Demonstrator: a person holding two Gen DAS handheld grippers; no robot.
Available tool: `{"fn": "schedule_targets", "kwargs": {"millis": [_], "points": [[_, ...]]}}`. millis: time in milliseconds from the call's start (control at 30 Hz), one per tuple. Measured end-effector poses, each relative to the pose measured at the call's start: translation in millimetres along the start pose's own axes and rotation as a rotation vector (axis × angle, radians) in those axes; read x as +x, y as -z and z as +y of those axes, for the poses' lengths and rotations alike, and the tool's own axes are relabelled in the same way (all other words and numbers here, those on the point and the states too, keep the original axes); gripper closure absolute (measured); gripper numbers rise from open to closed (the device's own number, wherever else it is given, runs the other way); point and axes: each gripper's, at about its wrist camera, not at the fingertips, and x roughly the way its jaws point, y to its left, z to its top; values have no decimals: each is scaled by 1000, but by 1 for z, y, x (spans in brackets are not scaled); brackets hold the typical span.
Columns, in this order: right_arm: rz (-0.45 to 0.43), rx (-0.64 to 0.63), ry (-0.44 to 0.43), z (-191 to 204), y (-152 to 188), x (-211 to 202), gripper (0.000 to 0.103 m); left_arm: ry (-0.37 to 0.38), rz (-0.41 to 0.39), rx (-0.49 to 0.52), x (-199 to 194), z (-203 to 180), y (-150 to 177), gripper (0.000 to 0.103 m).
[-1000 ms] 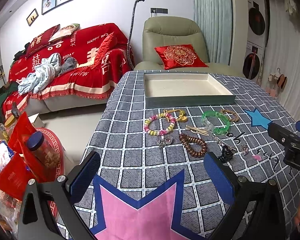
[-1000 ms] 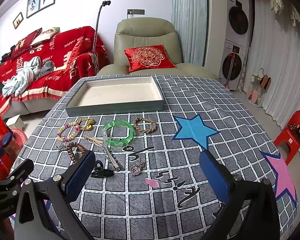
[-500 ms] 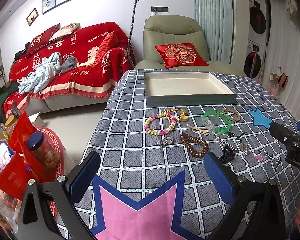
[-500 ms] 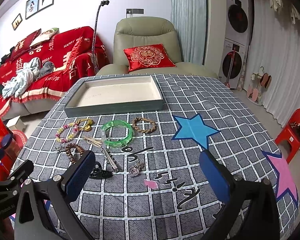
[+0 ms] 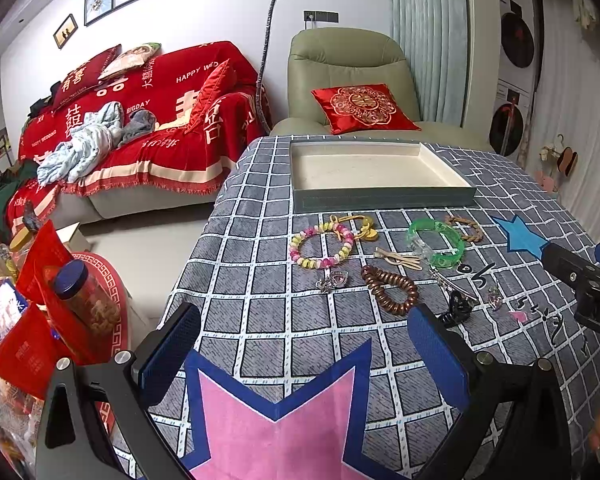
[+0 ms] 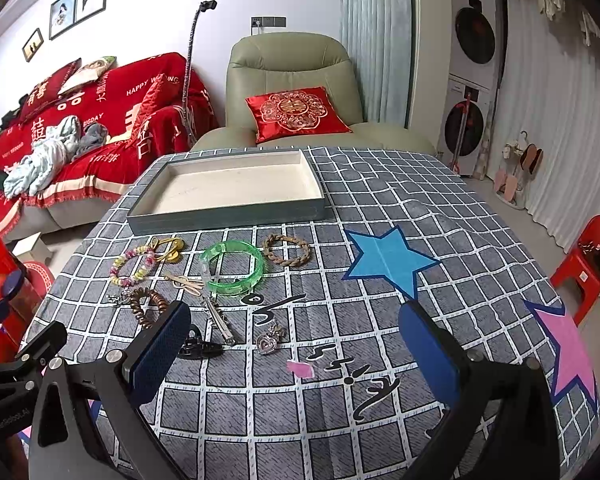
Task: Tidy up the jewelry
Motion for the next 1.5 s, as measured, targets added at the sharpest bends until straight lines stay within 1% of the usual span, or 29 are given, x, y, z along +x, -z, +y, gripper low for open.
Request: {"fn": "schedule_targets", "kwargs": {"millis": [1500], "points": [[-5, -4, -2, 0, -2, -3, 0, -7, 16, 1, 4, -2, 2, 0]]}}
